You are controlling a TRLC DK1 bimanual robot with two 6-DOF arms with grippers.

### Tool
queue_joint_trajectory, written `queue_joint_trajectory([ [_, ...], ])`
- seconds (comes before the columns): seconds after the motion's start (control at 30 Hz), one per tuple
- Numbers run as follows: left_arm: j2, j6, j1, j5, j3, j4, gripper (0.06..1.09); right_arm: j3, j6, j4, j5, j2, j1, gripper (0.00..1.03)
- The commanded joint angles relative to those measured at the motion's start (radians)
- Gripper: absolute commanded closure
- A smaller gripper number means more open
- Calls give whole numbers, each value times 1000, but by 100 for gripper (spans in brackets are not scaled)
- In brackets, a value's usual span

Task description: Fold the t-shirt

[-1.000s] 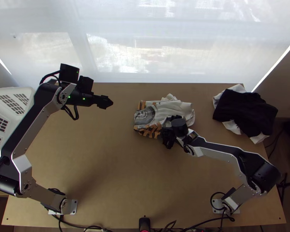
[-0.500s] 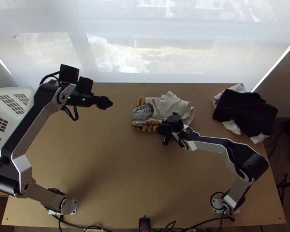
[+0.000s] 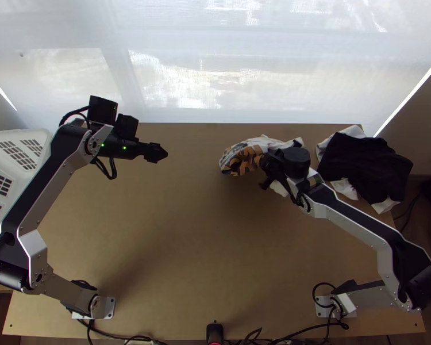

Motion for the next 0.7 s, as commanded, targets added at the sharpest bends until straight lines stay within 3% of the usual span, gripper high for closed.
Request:
queue_joint_trajectory([
  [0.0,-2,-8,-3,0,5,3,13,111,31,-92,2,-146,-77,100],
  [0.37,-50,-2,5,0,-14,-17,13,235,37,-129,1,-205,-371,100],
  [0.67,-119,-2,17,0,-89,-19,13,318,40,-105,-116,-142,-715,100],
])
